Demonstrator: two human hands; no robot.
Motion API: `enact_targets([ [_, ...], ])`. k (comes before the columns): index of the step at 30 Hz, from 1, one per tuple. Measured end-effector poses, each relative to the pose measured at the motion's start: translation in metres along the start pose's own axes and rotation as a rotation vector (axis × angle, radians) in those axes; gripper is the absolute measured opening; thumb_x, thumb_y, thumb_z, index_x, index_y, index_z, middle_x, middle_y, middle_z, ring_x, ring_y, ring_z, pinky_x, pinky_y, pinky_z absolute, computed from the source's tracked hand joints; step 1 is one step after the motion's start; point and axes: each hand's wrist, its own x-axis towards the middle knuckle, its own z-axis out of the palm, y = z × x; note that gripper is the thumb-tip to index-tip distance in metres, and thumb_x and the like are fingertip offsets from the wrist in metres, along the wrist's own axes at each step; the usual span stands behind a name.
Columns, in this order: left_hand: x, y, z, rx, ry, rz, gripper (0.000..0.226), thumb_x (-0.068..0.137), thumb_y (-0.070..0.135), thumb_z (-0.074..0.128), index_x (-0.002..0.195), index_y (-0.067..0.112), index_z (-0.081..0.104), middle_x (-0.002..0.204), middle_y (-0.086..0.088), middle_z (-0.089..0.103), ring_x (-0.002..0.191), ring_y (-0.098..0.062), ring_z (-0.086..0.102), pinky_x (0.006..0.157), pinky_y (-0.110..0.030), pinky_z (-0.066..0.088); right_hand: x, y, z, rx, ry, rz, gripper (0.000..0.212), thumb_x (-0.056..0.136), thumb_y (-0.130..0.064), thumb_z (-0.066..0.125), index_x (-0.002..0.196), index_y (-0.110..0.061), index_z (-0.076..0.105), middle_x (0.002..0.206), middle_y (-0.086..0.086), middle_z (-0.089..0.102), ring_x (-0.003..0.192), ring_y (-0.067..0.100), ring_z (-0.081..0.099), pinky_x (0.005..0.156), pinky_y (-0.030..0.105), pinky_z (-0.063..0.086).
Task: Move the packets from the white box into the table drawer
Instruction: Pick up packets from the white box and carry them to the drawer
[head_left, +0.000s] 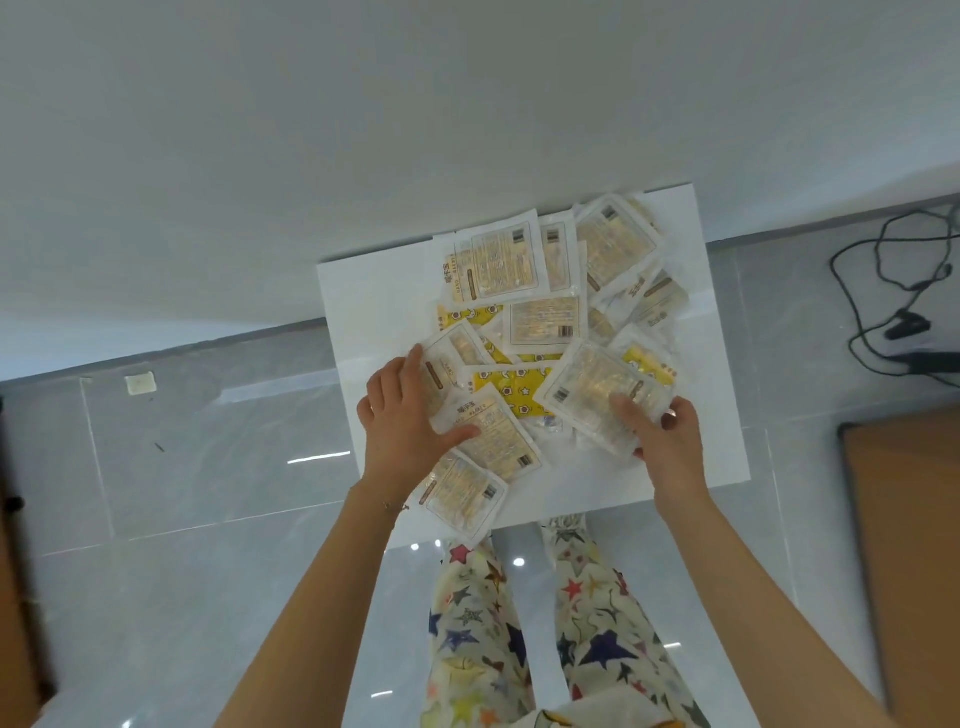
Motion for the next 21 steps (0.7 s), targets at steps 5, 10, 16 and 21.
enact_targets([
  [5,0.015,-0.005,-0.009,-0.167,-0.021,-0.120,0.091,0.064,0.049,0.084,0.136,0.016,0.039,0.129,-0.005,0.044,0.119,-0.023,0.042,0.099,-0.041,0.036,-0.003,-0.004,-0.002,0.059,-0.062,0.045,0.041,0.078,-0.023,0.078,0.116,-0.021,0.064,0.108,-0.005,0.070,0.099,0.012,0.066,0.082,0.033,0.054],
  [10,0.020,-0.009,-0.028,-0.498,0.002,-0.326,0.054,0.075,0.031,0.081,0.115,0.014,0.049,0.107,0.003,0.056,0.086,-0.008,0.057,0.065,-0.013,0.045,-0.008,-0.004,-0.013,0.185,-0.019,0.031,0.039,0.080,-0.018,0.075,0.116,-0.024,0.063,0.112,-0.003,0.070,0.106,0.018,0.066,0.086,0.040,0.055],
  [16,0.020,-0.022,-0.041,-0.858,0.126,-0.438,0.021,0.086,0.020,0.070,0.103,0.013,0.059,0.095,0.002,0.067,0.090,-0.020,0.066,0.070,-0.027,0.053,-0.018,-0.016,-0.010,0.248,0.080,-0.104,0.029,0.084,-0.022,0.071,0.109,-0.033,0.062,0.110,-0.011,0.069,0.107,0.011,0.065,0.084,0.028,0.053],
  [21,0.012,-0.022,-0.055,-1.141,0.133,-0.486,0.017,0.092,0.016,0.063,0.105,0.023,0.055,0.108,-0.001,0.067,0.100,-0.022,0.067,0.084,-0.043,0.056,-0.032,-0.035,0.004,0.326,-0.028,-0.158,0.035,0.084,-0.017,0.068,0.114,-0.032,0.058,0.115,-0.010,0.067,0.111,0.011,0.064,0.088,0.030,0.054],
])
